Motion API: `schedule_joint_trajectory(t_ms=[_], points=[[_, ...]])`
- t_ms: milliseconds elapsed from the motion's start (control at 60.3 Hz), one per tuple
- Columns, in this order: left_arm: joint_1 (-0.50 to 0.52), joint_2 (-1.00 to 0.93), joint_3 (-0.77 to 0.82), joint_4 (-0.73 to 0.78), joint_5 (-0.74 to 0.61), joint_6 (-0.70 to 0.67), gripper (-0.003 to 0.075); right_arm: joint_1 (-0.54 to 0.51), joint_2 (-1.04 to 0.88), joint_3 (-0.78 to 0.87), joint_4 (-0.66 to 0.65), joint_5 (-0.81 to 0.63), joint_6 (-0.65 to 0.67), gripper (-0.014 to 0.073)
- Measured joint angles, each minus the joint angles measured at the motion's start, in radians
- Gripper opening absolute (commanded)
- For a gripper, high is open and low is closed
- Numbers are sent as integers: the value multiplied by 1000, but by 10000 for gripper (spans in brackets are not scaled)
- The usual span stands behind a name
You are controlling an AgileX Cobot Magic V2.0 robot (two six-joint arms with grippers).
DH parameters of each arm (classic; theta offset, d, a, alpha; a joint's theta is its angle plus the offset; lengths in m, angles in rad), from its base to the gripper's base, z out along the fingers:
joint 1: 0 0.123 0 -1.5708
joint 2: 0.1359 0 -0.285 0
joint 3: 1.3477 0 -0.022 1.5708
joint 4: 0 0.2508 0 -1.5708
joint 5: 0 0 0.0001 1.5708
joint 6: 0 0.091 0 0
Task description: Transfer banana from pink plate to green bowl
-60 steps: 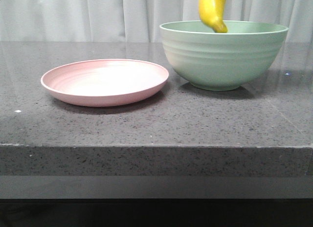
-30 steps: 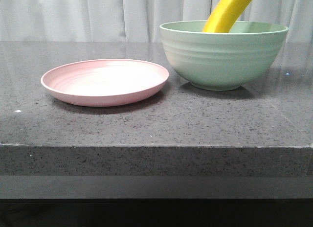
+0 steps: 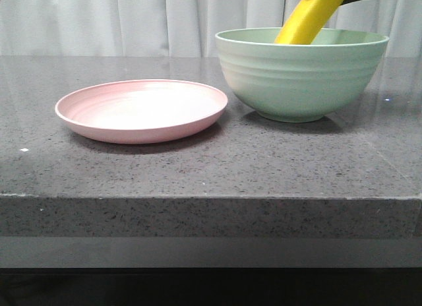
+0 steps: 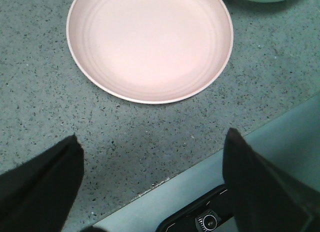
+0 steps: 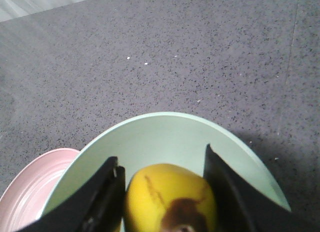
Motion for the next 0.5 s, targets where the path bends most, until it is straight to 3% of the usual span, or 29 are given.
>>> schedule_joint_trajectory(t_ms=[249, 497], points=[[0, 0, 0, 0, 0, 0, 554, 0, 0, -2, 0, 4, -9, 580], [0, 0, 0, 0, 0, 0, 554, 0, 0, -4, 0, 4, -10, 594]])
